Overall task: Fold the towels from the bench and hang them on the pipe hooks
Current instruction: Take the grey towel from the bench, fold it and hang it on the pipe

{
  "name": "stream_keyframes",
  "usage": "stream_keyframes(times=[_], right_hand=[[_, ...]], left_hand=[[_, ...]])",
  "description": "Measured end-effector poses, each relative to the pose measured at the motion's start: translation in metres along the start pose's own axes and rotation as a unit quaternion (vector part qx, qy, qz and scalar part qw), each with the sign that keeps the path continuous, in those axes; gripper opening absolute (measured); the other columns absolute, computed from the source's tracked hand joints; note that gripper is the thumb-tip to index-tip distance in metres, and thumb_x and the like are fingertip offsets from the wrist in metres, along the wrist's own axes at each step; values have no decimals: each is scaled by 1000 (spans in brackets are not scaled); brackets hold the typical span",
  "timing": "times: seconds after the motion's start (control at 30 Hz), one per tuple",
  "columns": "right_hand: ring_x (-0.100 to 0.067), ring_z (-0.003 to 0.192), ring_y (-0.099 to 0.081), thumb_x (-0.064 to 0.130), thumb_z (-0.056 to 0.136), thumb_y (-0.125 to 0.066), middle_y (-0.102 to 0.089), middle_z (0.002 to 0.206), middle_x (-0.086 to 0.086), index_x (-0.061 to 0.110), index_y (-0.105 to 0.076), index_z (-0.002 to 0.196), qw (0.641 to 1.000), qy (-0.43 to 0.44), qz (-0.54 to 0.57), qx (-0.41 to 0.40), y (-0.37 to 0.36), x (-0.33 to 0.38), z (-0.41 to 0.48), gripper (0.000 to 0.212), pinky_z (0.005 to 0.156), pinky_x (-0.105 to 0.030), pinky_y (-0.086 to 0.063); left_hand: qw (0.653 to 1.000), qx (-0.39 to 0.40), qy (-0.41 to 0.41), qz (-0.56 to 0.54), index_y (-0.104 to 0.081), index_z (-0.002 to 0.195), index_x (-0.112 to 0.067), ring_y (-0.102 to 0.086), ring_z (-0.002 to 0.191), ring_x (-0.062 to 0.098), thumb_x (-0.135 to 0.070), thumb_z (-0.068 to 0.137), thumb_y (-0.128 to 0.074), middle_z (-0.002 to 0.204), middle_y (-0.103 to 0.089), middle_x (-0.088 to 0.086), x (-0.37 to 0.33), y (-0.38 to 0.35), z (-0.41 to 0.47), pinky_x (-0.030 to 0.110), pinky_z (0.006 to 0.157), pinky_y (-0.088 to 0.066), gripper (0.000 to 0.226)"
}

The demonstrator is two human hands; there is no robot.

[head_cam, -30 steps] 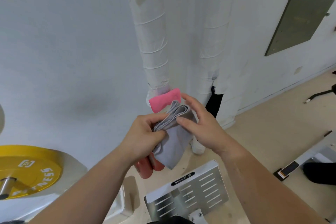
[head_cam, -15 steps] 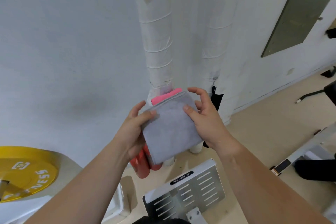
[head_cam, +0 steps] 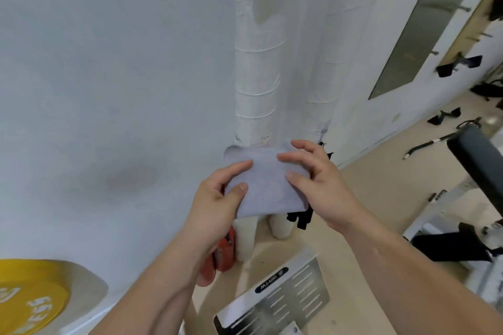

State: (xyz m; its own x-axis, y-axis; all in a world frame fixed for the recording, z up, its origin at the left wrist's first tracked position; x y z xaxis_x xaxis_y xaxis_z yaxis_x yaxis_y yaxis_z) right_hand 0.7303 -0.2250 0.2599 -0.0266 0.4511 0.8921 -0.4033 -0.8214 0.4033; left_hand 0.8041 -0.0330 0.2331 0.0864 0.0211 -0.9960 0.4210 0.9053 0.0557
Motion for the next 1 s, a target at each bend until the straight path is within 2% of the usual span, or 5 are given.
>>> stream_keyframes(times=[0.2,0.47,0.6,0.87,1.0], right_hand=[[14,144,-19,16,67,-92,-22,158,16,21,-61,134,979,90,-170,61,-13,52,13,75,110,-3,-21],[6,110,-49,18,68,-86,-61,123,13,23,-62,133,939,189,-287,23,11,88,37,70,98,-5,-33],[-6,95,-44,26,74,-82,-51,99,37,35,-64,130,914,219,-342,-11,46,97,50,59,89,-29,-39],[-22,89,-62,5,90,-70,-62,100,2,44,-56,121,979,183,-59,62,146,75,93,52,79,-30,-53],[-7,87,-60,5,96,-64,-60,100,16,38,-57,119,976,212,2,58,222,47,134,41,77,-20,-51]], left_hand=[[995,13,-51,90,-62,131,-36,-59,116,-4,-2,73,-79,126,-63,-16,-29,17,19,18,95,-50,70],[983,-52,-128,119,-73,92,-34,-66,76,-4,-9,72,-81,82,-73,-15,-80,14,42,13,65,-50,34],[981,-31,-140,132,-72,84,-34,-67,73,1,-12,74,-79,79,-72,-18,-103,-4,61,23,64,-52,25],[956,44,-176,229,-62,99,-35,-35,123,-23,-39,60,-95,133,-36,-29,-138,-93,99,3,88,-37,51],[964,20,-170,201,-57,105,-36,-66,88,13,-26,68,-92,99,-66,-13,-161,-164,136,34,72,-57,52]])
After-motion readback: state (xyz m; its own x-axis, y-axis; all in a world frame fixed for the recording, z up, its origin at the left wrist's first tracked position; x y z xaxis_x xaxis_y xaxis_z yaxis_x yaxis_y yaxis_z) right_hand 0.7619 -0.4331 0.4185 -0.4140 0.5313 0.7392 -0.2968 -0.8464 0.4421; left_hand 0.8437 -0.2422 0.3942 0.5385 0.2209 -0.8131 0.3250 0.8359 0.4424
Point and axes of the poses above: each hand's wrist, its own z-axis towards the middle knuckle, its own y-axis out of the back of the hand, x = y × z, the point moved 8 cm from there along z, towards the middle knuckle
